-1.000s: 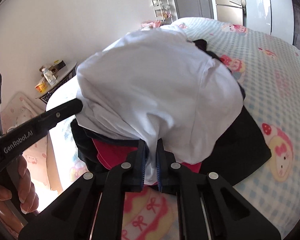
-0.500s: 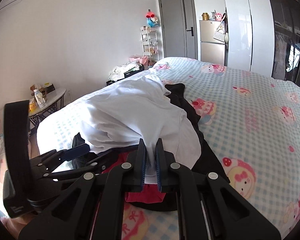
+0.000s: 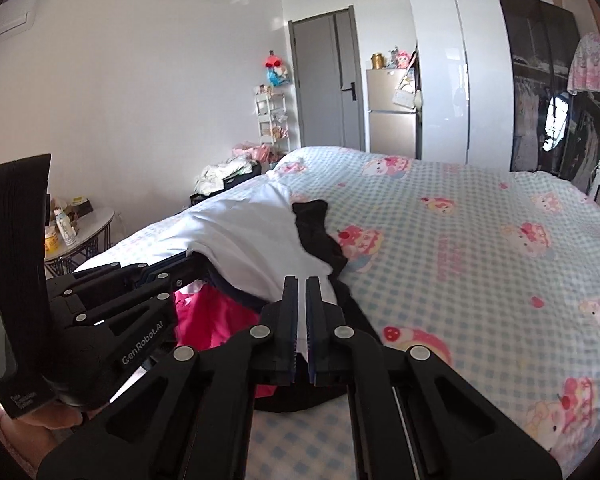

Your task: Fold clothes

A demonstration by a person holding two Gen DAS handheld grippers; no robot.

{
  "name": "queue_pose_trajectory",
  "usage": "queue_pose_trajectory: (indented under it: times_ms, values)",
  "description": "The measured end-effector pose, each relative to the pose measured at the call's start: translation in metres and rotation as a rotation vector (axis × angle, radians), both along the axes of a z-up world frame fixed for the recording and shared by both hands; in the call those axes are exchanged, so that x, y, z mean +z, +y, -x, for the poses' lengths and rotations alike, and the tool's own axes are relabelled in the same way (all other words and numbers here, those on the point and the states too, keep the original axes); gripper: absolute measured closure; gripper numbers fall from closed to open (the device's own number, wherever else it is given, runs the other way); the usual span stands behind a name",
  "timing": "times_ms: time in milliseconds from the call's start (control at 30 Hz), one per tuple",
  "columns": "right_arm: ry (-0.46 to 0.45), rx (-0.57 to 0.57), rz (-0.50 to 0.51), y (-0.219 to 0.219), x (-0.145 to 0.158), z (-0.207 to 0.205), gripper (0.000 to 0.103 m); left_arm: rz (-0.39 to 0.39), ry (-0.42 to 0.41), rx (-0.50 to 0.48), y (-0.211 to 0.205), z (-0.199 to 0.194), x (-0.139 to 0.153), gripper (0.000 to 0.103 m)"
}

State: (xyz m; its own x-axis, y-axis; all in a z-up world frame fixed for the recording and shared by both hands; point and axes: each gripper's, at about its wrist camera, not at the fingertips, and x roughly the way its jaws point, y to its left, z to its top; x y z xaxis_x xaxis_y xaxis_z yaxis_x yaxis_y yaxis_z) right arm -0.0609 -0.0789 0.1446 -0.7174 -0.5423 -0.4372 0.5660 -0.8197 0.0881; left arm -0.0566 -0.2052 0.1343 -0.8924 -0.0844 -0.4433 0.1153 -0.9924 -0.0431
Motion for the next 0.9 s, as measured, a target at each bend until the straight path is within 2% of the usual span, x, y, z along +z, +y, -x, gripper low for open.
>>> queue_pose_trajectory:
  times_ms: [67,133,200,300,333,400,467,600,667,700,733,800,833,900]
  values:
    - [-0.019,-0.029,0.028,0.03,0.008,-0.003,0.101,-0.003,-0.006,-0.036,0.022,0.004,0.003,0.098]
    - [-0.04,-0.045,0.036,0.053,0.007,-0.006,0.101,-0.051,-0.035,-0.089,0.042,0.007,-0.007,0.103]
    - [-0.078,-0.045,0.029,0.068,0.0,-0.008,0.1,-0.125,-0.05,-0.189,0.068,0.008,-0.014,0.103]
    - [-0.158,-0.044,0.025,0.086,-0.021,-0.008,0.1,0.018,-0.072,-0.19,0.118,-0.001,-0.029,0.102]
    - [-0.192,-0.044,0.027,0.092,-0.03,-0.007,0.1,0.015,-0.091,-0.178,0.124,-0.002,-0.035,0.102]
    - [-0.268,-0.047,0.043,0.101,-0.047,-0.002,0.099,-0.08,-0.165,-0.158,0.117,0.002,-0.052,0.102]
    - [-0.315,-0.047,0.042,0.105,-0.059,0.002,0.099,-0.107,-0.222,-0.109,0.101,0.004,-0.071,0.102]
    - [-0.336,-0.015,0.028,0.094,-0.071,0.007,0.098,-0.184,-0.257,-0.012,0.06,-0.004,-0.095,0.101]
    - [-0.346,0.013,0.016,0.081,-0.076,0.011,0.094,-0.211,-0.253,0.054,0.037,-0.01,-0.103,0.086]
    - [-0.352,0.031,0.006,0.073,-0.079,0.014,0.082,-0.227,-0.25,0.081,0.026,-0.011,-0.106,0.054]
    - [-0.36,0.047,-0.001,0.064,-0.083,0.017,0.073,-0.241,-0.236,0.1,0.016,-0.012,-0.108,0.026]
    - [-0.38,0.072,-0.015,0.046,-0.092,0.025,0.063,-0.248,-0.214,0.132,0.0,-0.011,-0.114,0.024]
    - [-0.393,0.076,-0.023,0.036,-0.098,0.031,0.057,-0.214,-0.217,0.144,-0.003,-0.007,-0.116,0.024]
    - [-0.417,0.085,-0.041,0.017,-0.111,0.044,0.051,-0.156,-0.229,0.167,-0.01,0.002,-0.123,0.026]
